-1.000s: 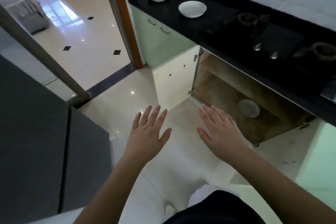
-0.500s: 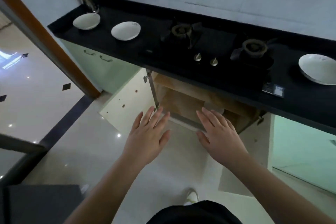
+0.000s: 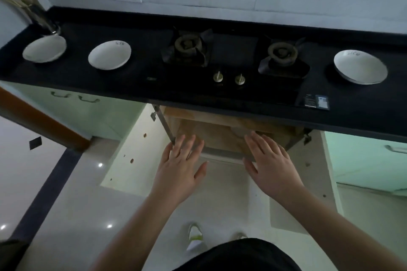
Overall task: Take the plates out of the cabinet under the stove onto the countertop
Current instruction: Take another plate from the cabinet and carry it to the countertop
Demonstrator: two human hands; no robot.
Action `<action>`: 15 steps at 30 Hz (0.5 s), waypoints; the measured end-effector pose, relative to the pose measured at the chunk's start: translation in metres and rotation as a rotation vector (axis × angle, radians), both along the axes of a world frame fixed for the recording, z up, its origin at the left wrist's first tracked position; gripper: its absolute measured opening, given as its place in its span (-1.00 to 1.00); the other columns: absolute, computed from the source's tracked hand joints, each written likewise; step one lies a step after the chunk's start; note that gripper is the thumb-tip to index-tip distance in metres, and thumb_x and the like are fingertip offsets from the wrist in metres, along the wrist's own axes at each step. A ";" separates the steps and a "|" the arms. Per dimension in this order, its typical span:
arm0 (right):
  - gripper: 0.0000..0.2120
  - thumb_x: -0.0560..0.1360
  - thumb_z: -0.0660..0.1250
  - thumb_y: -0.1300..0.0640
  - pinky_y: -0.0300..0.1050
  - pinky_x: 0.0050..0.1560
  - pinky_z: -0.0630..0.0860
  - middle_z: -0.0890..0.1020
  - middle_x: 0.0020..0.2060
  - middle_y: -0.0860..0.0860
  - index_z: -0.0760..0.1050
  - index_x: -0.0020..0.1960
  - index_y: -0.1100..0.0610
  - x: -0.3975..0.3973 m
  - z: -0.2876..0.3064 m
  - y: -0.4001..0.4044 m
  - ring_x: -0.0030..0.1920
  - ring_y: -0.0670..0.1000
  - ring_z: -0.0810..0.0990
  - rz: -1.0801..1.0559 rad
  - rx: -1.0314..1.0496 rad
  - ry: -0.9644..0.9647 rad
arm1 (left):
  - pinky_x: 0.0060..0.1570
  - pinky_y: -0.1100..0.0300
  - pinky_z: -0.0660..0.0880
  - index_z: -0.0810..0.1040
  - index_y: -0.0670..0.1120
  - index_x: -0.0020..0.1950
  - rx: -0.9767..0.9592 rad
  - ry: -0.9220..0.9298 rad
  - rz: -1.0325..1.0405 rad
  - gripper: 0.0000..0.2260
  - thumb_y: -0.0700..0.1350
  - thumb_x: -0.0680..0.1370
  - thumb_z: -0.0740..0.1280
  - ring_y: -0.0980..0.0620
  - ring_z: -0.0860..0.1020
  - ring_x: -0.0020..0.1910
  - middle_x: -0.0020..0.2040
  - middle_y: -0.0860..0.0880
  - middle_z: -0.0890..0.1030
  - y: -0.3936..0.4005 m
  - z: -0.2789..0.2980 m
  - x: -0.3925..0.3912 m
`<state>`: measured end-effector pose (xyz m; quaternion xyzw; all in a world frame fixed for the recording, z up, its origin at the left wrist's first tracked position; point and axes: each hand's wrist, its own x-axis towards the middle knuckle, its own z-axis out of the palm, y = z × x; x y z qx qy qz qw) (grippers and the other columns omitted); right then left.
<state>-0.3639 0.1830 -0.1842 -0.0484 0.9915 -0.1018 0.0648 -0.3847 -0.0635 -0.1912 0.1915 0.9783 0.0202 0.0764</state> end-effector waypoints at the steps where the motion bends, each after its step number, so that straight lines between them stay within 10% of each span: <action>1: -0.40 0.61 0.06 -0.17 0.02 0.50 0.09 0.19 0.55 0.00 0.07 0.57 0.04 -0.002 -0.002 -0.004 0.53 0.07 0.15 -0.022 0.014 -0.003 | 0.52 -0.02 -0.11 0.07 0.05 0.61 0.000 -0.007 -0.024 -0.36 0.28 0.60 -0.26 -0.03 -0.05 0.60 0.62 0.01 0.09 -0.006 -0.002 -0.009; 15: -0.40 0.61 0.11 -0.12 -0.01 0.49 0.11 0.17 0.56 0.01 0.06 0.57 0.06 -0.044 -0.067 0.006 0.54 0.06 0.10 -0.232 -0.029 -0.142 | 0.52 -0.05 -0.03 0.04 0.04 0.62 -0.036 -0.111 -0.253 -0.40 0.26 0.63 -0.15 -0.04 -0.04 0.60 0.63 -0.01 0.06 0.023 -0.072 -0.107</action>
